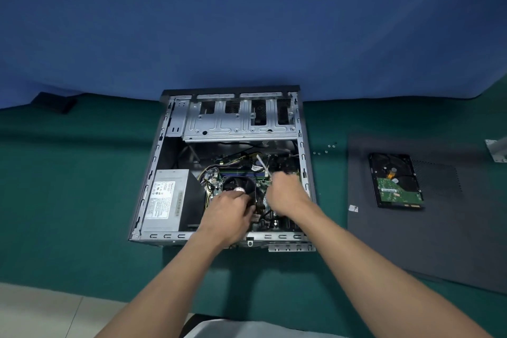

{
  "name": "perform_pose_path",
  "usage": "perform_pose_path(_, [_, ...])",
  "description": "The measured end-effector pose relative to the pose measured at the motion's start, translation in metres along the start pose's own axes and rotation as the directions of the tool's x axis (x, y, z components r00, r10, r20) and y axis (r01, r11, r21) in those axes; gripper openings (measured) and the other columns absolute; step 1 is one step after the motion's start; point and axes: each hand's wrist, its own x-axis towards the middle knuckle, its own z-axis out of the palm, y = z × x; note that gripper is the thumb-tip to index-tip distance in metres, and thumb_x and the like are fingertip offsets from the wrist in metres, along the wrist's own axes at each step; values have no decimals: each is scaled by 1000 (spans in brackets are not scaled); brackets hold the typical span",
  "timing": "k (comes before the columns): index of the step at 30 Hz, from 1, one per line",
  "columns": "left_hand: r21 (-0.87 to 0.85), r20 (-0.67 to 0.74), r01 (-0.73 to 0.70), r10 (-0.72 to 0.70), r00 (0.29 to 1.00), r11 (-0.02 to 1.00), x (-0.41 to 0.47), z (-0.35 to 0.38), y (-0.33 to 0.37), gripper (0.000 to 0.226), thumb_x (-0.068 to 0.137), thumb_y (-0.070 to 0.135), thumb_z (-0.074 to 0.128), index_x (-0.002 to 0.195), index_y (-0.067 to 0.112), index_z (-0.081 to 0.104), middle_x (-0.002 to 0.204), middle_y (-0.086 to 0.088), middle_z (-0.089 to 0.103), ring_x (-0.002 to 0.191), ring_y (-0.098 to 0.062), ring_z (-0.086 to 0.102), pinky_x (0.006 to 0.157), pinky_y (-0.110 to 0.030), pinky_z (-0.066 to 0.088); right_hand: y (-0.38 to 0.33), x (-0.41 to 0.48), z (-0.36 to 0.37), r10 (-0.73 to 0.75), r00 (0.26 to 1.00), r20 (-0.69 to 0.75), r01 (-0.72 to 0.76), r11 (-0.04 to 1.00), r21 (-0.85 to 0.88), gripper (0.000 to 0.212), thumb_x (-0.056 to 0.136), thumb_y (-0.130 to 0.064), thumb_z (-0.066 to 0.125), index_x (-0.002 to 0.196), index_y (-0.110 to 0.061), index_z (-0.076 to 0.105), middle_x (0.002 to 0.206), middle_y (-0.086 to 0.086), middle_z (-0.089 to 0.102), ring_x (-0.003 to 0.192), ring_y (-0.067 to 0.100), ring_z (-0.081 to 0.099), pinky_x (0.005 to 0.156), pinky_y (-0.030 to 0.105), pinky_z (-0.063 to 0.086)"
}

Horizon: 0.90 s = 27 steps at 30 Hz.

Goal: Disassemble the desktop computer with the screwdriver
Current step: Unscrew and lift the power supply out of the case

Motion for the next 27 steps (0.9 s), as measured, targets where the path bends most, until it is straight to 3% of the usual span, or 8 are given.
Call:
perform_pose_path(6, [-99, 95, 62, -52, 994, 993, 1, 2, -19, 33, 97, 40, 42, 109, 16, 62, 112, -4, 62, 102, -27, 58, 88, -38, 47, 4, 4, 40, 158, 960, 232, -143, 986, -80, 16, 91, -11, 56, 78, -12, 49, 74, -1, 49, 61, 11, 49, 53, 25, 39])
perform_pose_path(10, [-83, 64, 61, -56, 996, 995, 5, 7, -21, 36, 96, 42, 42, 115, 18, 61, 118, -3, 60, 109, -27, 56, 92, -37, 46, 4, 7, 39, 199, 956, 218, -189, 980, -65, 19, 91, -12, 58, 74, -15, 50, 75, 0, 55, 61, 11, 52, 47, 26, 37])
perform_pose_path(12, [-61, 48, 59, -57, 997, 996, 6, 8, -21, 37, 96, 42, 42, 118, 19, 61, 121, -3, 60, 110, -27, 56, 93, -38, 46, 4, 8, 38, 244, 951, 190, -253, 967, 21, 14, 91, -11, 59, 78, -12, 55, 77, 2, 58, 61, 13, 55, 49, 28, 45])
perform_pose_path(15, [-62, 12, 54, -53, 999, 997, 9, 6, -20, 35, 97, 43, 39, 107, 21, 64, 109, -5, 66, 99, -27, 60, 85, -37, 46, 8, 10, 33, 339, 940, 33, -332, 888, 317, 10, 89, -4, 60, 80, -9, 61, 85, 9, 66, 65, 12, 60, 64, 34, 55])
perform_pose_path(17, [-204, -11, 125, -130, 991, 971, 13, 1, -19, 36, 98, 45, 37, 99, 22, 65, 95, -3, 69, 86, -26, 60, 73, -33, 44, 8, 8, 30, 364, 930, -39, -305, 830, 467, 13, 89, -4, 56, 82, -14, 58, 89, 8, 65, 63, 8, 58, 54, 28, 50])
perform_pose_path(21, [-619, -17, 191, -256, 967, 762, 23, -17, -16, 49, 97, 52, 38, 76, 14, 61, 63, 1, 59, 65, -17, 55, 60, -31, 39, 3, 8, 19, 376, 920, -111, -227, 741, 633, 9, 91, -17, 50, 89, -19, 59, 77, -1, 63, 55, 13, 59, 46, 23, 41])
perform_pose_path(24, [-801, 7, 141, -227, 974, 582, 31, -30, -6, 47, 97, 54, 40, 95, 19, 71, 83, 0, 70, 77, -10, 62, 71, -27, 48, -2, 12, 5, 419, 908, 8, -253, 532, 808, 10, 92, -14, 50, 85, -15, 58, 67, 2, 55, 38, 12, 47, 49, 28, 42])
perform_pose_path(27, [-967, 106, 145, -185, 977, 212, 40, -41, 5, 48, 100, 49, 34, 102, 16, 69, 92, -4, 74, 88, -17, 70, 74, -26, 56, -3, 11, -7, 383, 919, 91, -301, 532, 791, 14, 94, -8, 46, 86, -8, 58, 69, 7, 52, 42, 13, 44, 46, 27, 39])
